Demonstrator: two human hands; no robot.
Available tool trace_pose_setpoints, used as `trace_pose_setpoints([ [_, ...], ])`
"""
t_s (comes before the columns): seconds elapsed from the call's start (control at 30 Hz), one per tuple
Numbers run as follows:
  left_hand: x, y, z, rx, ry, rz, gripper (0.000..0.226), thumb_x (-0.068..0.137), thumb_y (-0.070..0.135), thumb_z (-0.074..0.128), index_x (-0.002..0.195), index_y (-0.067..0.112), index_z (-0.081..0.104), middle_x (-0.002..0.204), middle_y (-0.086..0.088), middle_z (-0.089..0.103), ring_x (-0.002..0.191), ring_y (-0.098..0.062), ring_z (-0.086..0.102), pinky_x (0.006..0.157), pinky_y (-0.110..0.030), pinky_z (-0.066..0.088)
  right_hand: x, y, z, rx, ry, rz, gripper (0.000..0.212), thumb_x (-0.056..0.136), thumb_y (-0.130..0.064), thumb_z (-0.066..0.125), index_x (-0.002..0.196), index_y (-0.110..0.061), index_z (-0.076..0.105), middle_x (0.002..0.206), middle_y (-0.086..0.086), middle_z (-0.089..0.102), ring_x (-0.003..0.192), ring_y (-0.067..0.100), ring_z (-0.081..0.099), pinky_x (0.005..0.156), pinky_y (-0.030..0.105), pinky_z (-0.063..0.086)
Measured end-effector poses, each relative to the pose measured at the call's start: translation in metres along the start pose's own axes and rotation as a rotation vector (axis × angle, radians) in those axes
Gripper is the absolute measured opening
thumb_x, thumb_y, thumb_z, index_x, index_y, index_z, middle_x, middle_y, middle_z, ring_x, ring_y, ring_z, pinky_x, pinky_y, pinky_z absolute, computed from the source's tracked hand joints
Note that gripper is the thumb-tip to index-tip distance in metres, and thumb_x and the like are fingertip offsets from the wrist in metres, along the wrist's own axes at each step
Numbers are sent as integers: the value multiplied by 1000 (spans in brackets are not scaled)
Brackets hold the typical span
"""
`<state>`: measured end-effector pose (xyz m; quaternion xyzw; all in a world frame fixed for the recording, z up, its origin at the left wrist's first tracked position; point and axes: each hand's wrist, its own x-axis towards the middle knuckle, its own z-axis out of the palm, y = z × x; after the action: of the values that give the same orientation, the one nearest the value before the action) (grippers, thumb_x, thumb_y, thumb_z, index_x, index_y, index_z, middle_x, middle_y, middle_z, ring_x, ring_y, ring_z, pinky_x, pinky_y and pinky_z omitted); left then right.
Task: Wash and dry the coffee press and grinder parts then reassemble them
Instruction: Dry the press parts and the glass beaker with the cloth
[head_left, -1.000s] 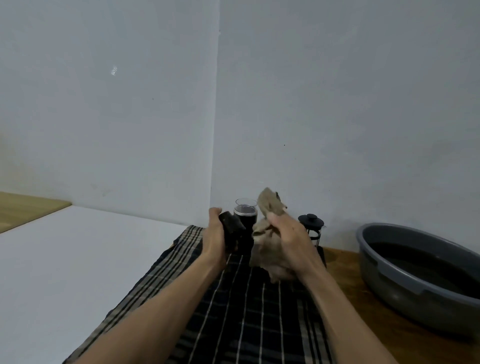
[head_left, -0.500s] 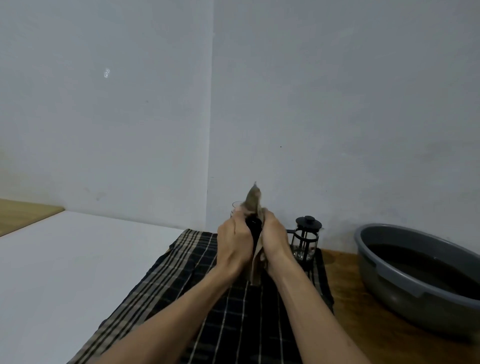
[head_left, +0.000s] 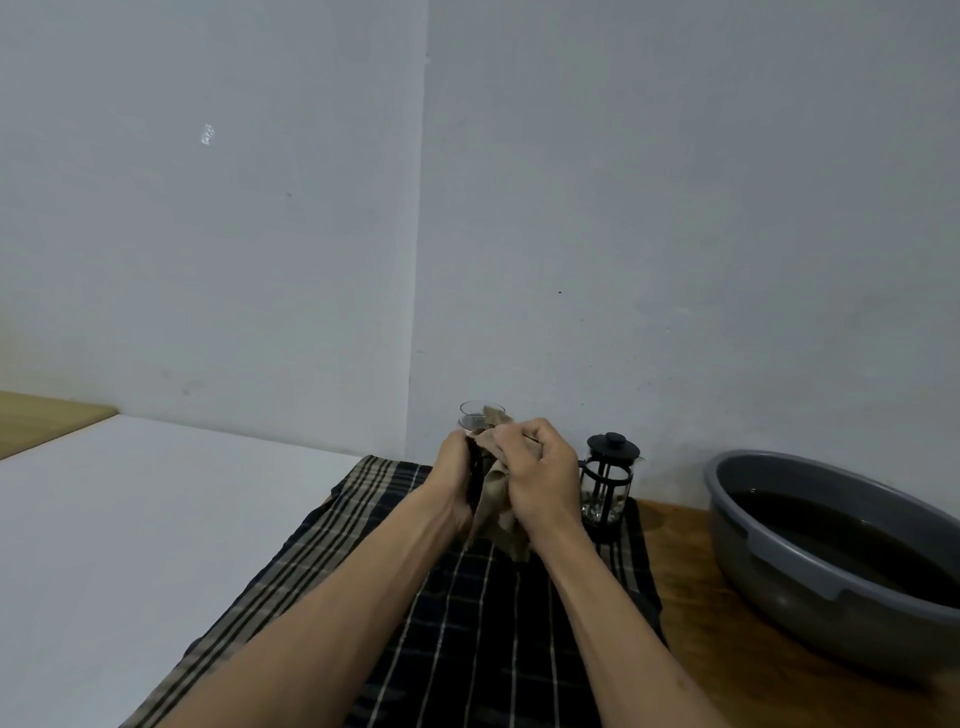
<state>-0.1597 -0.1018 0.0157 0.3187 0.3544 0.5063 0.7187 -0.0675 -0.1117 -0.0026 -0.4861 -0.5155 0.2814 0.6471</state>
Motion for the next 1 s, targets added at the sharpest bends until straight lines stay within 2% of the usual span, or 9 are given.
trace_pose_setpoints([
  [0.2, -4, -27, 17, 63, -10, 3, 45, 106, 44, 43, 88, 13, 70, 76, -8, 73, 66, -19, 72, 55, -26, 55, 8, -7, -2, 153, 257, 124, 43, 84, -25, 75, 46, -19, 57, 52, -4, 56, 50, 16, 46, 54, 30, 39],
  [0.3, -3, -19, 5, 76, -9, -161, 47, 103, 50, 41, 89, 12, 66, 80, -12, 72, 65, -27, 68, 58, -27, 54, 19, -10, -21, 543, 218, 417, 15, 82, -27, 73, 76, -13, 77, 73, 5, 73, 55, 20, 61, 58, 29, 50],
  [0.37, -3, -11, -1, 181, -45, -233, 53, 99, 53, 40, 85, 10, 67, 77, -13, 70, 57, -27, 64, 59, -29, 53, 14, -8, -33, 656, 159, 442, 33, 88, -42, 73, 94, -10, 75, 88, 9, 75, 68, 26, 68, 68, 35, 56],
  [0.43, 1, -3, 1, 232, -28, -233, 54, 98, 56, 40, 83, 12, 68, 73, -11, 69, 56, -25, 63, 61, -29, 52, 3, -5, -32, 548, 108, 301, 47, 94, -54, 66, 101, -9, 78, 95, 8, 78, 72, 26, 70, 71, 38, 58],
  [0.57, 7, 12, 14, 297, 39, -151, 51, 99, 51, 42, 81, 12, 69, 74, -10, 73, 69, -27, 68, 65, -32, 51, -15, -3, -17, 70, -63, 10, 22, 95, -49, 68, 112, -35, 71, 108, -13, 74, 95, -1, 70, 82, 21, 55],
  [0.7, 2, 2, 19, 339, 45, -80, 75, 98, 70, 35, 105, 8, 77, 98, -16, 78, 91, -30, 74, 71, -35, 56, -1, 5, -15, -116, 167, -15, 11, 89, -38, 75, 92, -28, 72, 105, -6, 67, 91, 1, 65, 74, 12, 48],
  [0.77, 0, -12, 24, 353, 4, -3, 64, 102, 62, 38, 111, 12, 77, 105, -12, 79, 100, -26, 75, 78, -34, 59, 5, 5, -13, -86, 230, 36, 12, 86, -33, 76, 79, -25, 71, 103, 2, 70, 86, 9, 68, 75, 23, 55],
  [0.9, -3, -15, 25, 307, 51, 20, 67, 107, 57, 30, 83, 10, 71, 62, -7, 71, 58, -19, 69, 55, -26, 51, 3, -6, -13, 114, 249, 162, 29, 79, -37, 80, 65, -14, 68, 74, 5, 75, 67, 18, 70, 66, 35, 57],
  [1.0, -2, -19, 25, 273, 76, -58, 67, 105, 60, 32, 84, 11, 72, 68, -11, 75, 63, -23, 71, 56, -28, 51, 0, -11, -20, 279, 335, 209, 28, 85, -21, 68, 62, -5, 62, 60, 10, 61, 60, 22, 52, 57, 33, 42],
])
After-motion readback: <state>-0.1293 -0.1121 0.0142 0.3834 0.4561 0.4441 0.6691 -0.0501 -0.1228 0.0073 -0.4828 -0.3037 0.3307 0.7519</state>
